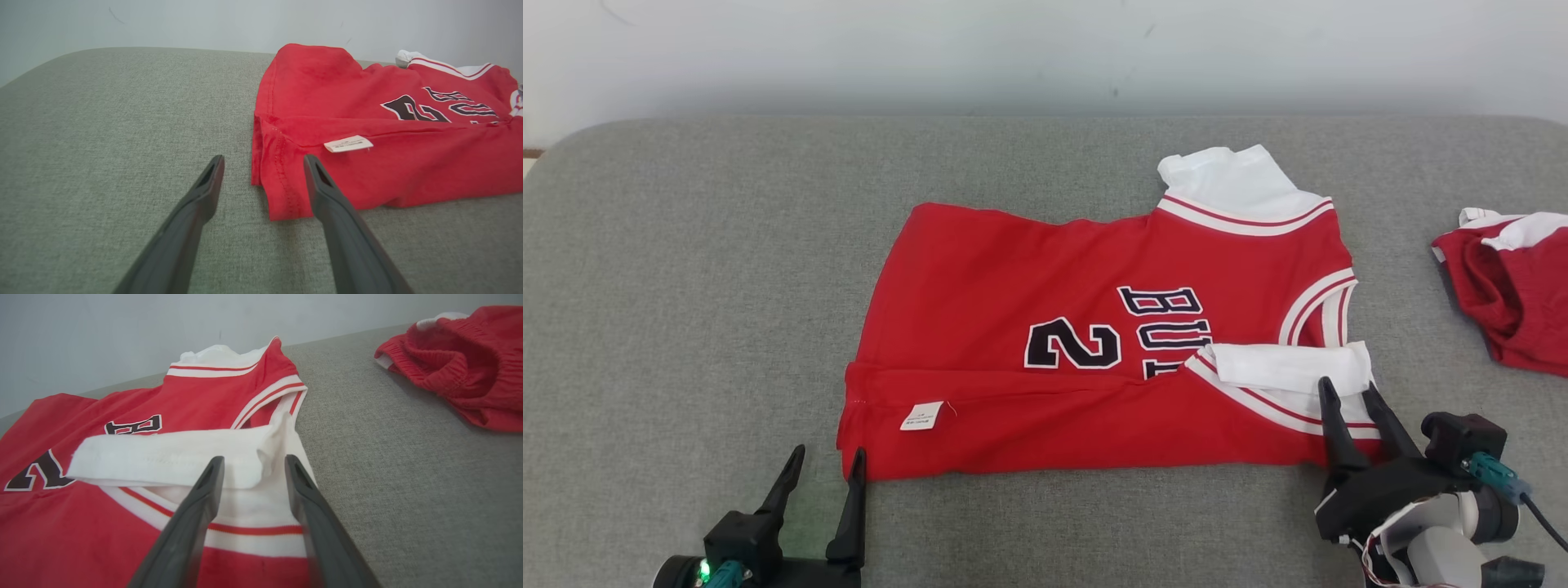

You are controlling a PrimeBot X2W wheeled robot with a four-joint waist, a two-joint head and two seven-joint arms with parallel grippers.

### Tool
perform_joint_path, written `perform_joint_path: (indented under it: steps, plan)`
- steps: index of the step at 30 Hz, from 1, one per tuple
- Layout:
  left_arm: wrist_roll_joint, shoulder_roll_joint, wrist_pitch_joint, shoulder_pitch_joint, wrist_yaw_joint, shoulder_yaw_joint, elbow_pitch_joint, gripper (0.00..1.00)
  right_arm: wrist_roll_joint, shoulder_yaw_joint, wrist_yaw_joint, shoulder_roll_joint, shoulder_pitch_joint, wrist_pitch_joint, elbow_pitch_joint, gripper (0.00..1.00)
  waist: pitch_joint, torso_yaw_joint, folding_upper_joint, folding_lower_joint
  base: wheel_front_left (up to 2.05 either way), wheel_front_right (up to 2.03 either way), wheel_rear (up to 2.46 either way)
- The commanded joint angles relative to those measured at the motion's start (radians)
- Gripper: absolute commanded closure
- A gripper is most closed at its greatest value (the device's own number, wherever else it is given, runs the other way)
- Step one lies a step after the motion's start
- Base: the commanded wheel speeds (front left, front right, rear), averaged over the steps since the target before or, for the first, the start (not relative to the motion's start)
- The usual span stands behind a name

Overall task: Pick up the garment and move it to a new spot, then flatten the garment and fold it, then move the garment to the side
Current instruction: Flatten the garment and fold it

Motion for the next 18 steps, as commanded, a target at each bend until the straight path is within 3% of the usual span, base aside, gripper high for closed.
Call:
perform_joint_path:
  steps: [1, 3, 4, 6, 18]
  plan:
    - [0.005, 0.000, -0.001, 0.002, -0.002, -0.003, 0.004, 0.00, 0.003, 0.005, -0.001, 0.002, -0.013, 0.000, 0.002, 0.47, 0.004, 0.003, -0.0001, 0.0000, 0.00, 0.00, 0.00]
    - [0.006, 0.000, -0.001, 0.001, -0.003, -0.007, 0.005, 0.00, 0.005, 0.009, -0.001, 0.004, -0.017, 0.000, 0.007, 0.64, 0.007, 0.007, -0.0001, 0.0000, 0.00, 0.00, 0.00]
    - [0.005, 0.000, -0.001, 0.000, -0.003, -0.009, 0.006, 0.00, 0.004, 0.013, -0.001, 0.003, -0.020, 0.000, 0.009, 0.83, 0.009, 0.009, -0.0001, 0.0000, 0.00, 0.00, 0.00]
    - [0.006, 0.000, -0.001, -0.001, -0.004, -0.013, 0.006, 0.00, 0.009, 0.016, -0.001, 0.003, -0.031, 0.000, 0.008, 1.00, 0.011, 0.012, -0.0001, 0.0000, 0.00, 0.00, 0.00]
    - [0.001, 0.000, -0.001, -0.022, -0.006, -0.039, 0.008, 0.00, 0.070, 0.021, -0.001, -0.004, -0.156, 0.000, 0.049, 1.00, 0.033, 0.017, -0.0001, 0.0000, 0.00, 0.00, 0.00]
